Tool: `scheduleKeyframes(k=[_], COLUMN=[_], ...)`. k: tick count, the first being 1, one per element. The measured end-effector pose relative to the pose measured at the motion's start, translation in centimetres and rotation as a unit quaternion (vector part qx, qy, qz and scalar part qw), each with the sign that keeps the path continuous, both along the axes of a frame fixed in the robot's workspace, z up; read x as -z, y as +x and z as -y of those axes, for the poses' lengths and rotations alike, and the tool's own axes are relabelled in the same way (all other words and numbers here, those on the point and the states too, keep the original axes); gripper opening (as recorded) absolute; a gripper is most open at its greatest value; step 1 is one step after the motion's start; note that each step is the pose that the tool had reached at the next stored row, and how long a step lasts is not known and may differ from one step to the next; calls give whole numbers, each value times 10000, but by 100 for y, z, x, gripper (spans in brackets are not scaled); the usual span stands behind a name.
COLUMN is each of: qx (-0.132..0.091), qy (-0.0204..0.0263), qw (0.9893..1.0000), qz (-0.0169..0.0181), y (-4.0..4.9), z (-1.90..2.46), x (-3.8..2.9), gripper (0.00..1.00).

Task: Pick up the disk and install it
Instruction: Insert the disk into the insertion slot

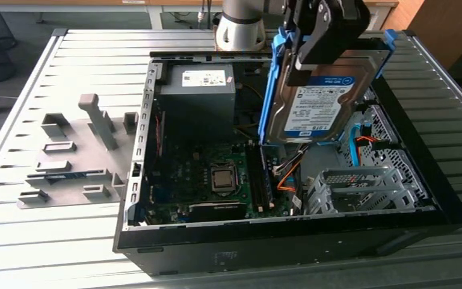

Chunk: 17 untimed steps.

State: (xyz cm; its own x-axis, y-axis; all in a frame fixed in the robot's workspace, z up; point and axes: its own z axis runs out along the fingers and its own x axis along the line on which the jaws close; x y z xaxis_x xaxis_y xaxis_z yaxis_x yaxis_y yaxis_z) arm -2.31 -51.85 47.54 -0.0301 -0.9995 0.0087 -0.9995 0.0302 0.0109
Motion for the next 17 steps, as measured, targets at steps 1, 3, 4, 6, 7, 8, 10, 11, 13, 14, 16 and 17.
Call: scheduleKeyframes(k=[1, 3, 4, 6, 7, 8, 10, 11, 13, 14, 16, 17], qx=[0, 1, 1, 1, 1, 1, 1, 1, 1, 1, 1, 1], qy=[-7, -20, -24, -33, -37, -41, -51, -59, -75, -82, -93, -97], qw=[10000, 10000, 10000, 10000, 10000, 10000, 10000, 10000, 10000, 10000, 10000, 10000], qz=[0, 0, 0, 0, 0, 0, 0, 0, 0, 0, 0, 0], y=[8, 20, 26, 35, 39, 43, 51, 56, 66, 73, 98, 113], z=[5, 18, 25, 45, 55, 66, 87, 95, 112, 119, 128, 129], x=[3, 9, 12, 19, 21, 24, 28, 29, 33, 35, 41, 43], gripper=[36, 36, 36, 36, 36, 36, 36, 36, 36, 36, 36, 36])
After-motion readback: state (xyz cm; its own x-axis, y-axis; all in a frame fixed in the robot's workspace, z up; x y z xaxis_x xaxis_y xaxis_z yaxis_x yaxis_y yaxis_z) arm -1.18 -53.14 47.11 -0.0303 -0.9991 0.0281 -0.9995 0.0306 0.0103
